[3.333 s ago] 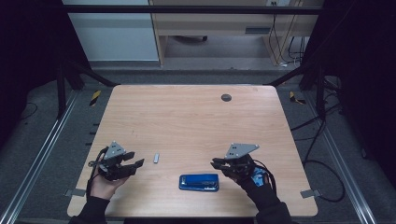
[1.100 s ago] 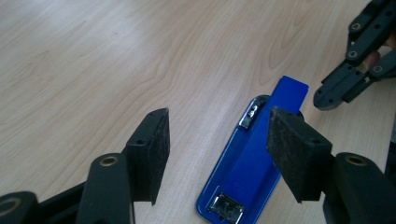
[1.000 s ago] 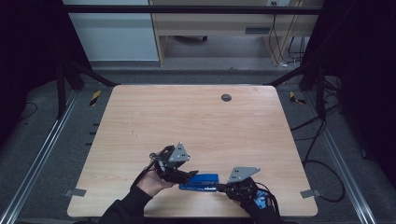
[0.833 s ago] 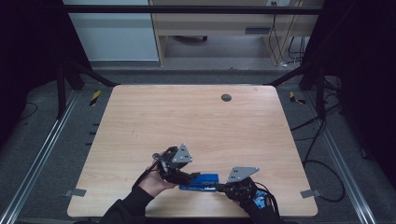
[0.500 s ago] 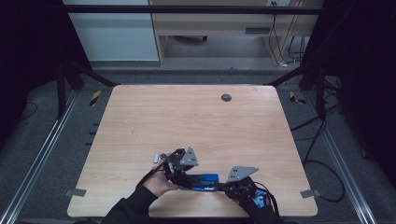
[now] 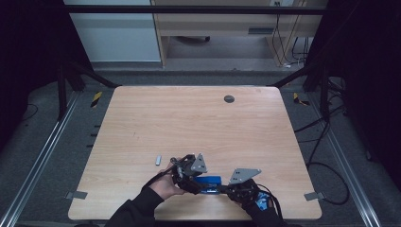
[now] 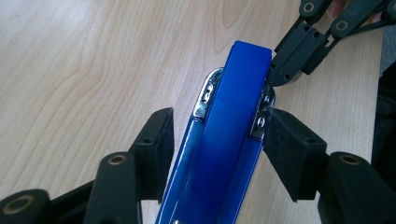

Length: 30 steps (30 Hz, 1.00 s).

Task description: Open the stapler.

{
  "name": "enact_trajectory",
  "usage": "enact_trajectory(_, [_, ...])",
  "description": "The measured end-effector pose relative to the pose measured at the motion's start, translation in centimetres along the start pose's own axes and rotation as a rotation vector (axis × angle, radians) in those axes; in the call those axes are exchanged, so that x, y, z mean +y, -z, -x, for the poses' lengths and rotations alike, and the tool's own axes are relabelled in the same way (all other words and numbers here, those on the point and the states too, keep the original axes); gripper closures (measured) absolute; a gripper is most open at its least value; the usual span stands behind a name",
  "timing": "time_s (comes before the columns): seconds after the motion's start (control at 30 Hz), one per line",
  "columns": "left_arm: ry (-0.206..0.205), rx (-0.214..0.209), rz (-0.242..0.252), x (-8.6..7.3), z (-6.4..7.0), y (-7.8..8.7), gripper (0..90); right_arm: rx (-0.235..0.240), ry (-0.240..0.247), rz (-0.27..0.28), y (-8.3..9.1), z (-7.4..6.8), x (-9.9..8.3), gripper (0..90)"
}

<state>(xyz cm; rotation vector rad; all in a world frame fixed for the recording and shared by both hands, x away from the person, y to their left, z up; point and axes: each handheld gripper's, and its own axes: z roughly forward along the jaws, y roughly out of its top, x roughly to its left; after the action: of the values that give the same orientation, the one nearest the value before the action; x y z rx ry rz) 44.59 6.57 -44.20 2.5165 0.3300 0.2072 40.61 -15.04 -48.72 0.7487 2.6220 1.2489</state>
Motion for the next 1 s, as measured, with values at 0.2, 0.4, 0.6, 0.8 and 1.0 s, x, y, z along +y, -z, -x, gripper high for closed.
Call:
enact_trajectory(0.2, [-0.017,-0.025,-0.004,0.3,-0.1,-0.5,46.8,0.001,0.003,-0.006,-0.1,0.0,0.0,90.0])
enact_trajectory(0.4, [-0.039,-0.050,-0.020,0.3,-0.2,-0.8,50.1,0.001,0.003,-0.006,-0.1,0.0,0.1,90.0])
enact_trajectory(0.6, [-0.056,-0.062,-0.031,0.5,-0.3,-1.0,51.9,-0.002,0.000,-0.006,0.0,0.0,0.0,90.0])
enact_trajectory(0.8, [-0.078,-0.071,-0.030,1.0,-0.2,-1.1,54.7,-0.002,0.000,-0.002,0.0,0.0,0.0,90.0])
enact_trajectory(1.0, [-0.093,-0.086,-0.041,1.6,-0.2,-1.4,55.8,-0.003,-0.003,-0.002,0.0,-0.1,0.0,90.0])
